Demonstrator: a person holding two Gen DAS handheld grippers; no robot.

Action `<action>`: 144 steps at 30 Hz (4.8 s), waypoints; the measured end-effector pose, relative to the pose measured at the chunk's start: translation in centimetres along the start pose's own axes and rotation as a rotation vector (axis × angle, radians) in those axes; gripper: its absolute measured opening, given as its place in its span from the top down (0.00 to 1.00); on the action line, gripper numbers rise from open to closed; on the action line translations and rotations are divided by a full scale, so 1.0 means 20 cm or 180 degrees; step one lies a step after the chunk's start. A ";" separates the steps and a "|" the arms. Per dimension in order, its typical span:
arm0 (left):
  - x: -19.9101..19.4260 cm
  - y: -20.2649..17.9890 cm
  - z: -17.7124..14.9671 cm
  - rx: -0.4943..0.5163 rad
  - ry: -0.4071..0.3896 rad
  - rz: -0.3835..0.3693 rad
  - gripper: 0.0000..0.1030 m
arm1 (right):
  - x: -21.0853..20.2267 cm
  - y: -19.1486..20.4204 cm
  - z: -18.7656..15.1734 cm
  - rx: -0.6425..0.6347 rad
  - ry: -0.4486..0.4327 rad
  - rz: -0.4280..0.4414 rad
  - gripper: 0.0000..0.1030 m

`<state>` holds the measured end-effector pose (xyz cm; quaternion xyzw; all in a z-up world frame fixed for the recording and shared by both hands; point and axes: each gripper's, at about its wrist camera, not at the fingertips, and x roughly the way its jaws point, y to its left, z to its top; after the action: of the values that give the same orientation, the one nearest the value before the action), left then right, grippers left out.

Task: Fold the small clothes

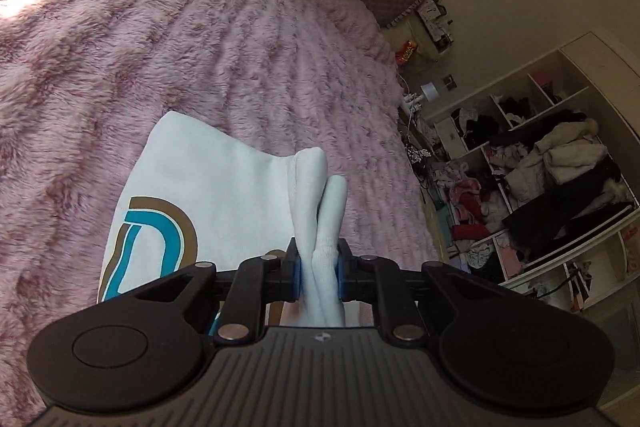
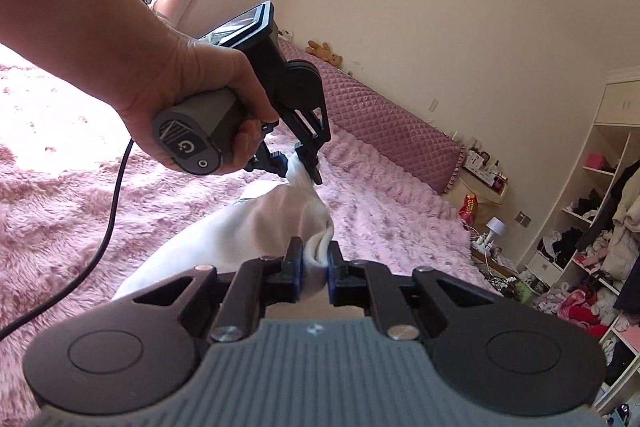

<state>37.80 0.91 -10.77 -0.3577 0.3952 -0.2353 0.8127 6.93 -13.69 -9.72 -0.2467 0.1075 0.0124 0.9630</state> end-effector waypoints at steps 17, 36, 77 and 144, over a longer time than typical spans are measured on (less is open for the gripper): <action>0.64 -0.38 -0.44 0.0793 0.0326 0.0233 0.84 | 0.12 -0.55 -0.61 0.0868 0.0760 -0.0496 0.95; 0.30 -0.70 -0.65 0.1943 0.0242 0.0299 0.46 | 0.14 -0.65 -0.77 0.1364 0.1202 -0.0569 0.69; -0.47 -0.14 -1.22 0.2771 -0.0043 0.1529 0.41 | 0.26 -0.89 -0.90 0.3898 0.1444 0.0580 0.63; -0.50 -0.10 -1.05 0.1673 -0.0368 0.1057 0.78 | 1.08 -1.20 -0.63 0.2811 0.1095 0.0440 0.45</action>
<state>14.79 -1.97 -13.49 -0.0789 0.3270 -0.1727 0.9258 27.27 -41.38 -13.81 0.1953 0.2764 -0.0115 0.9409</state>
